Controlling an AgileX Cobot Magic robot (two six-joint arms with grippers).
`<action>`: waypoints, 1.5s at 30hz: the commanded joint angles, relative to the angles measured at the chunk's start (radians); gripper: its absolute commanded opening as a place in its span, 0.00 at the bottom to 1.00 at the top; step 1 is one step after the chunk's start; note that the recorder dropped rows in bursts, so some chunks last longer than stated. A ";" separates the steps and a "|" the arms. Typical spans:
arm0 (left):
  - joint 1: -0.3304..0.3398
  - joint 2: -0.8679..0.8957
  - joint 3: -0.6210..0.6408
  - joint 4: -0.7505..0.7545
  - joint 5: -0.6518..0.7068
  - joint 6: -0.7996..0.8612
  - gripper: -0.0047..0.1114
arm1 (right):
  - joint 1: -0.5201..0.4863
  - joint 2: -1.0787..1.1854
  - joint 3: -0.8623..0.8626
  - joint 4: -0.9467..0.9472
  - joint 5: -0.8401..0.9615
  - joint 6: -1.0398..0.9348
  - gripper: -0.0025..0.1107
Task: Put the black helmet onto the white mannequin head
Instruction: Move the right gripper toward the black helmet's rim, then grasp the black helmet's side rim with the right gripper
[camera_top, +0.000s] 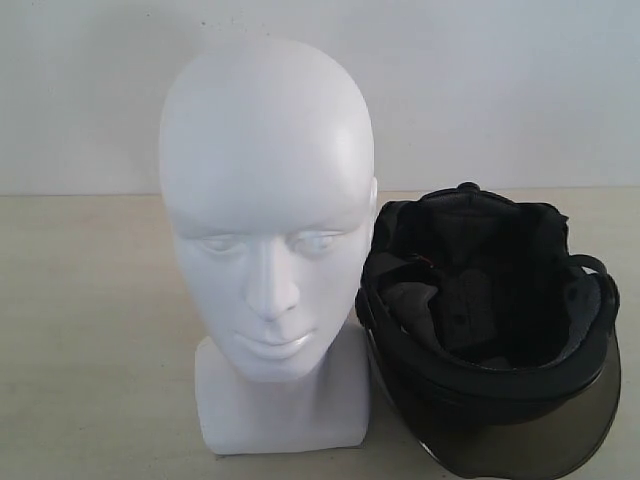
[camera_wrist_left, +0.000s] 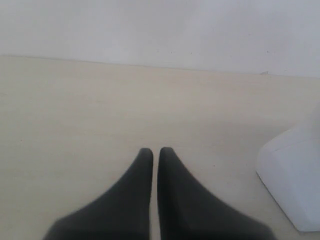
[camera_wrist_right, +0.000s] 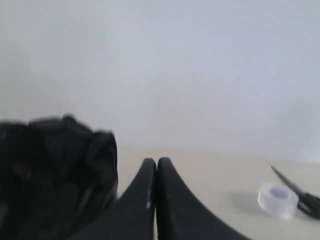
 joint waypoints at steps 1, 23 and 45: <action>0.003 -0.003 0.004 0.001 0.001 0.005 0.08 | -0.002 -0.004 -0.002 0.041 -0.337 0.341 0.02; 0.003 -0.003 0.004 0.001 0.001 0.005 0.08 | 0.000 0.673 -0.607 -0.014 0.755 0.327 0.02; 0.003 -0.003 0.004 0.001 0.001 0.005 0.08 | 0.000 1.110 -0.761 0.386 0.704 -0.126 0.52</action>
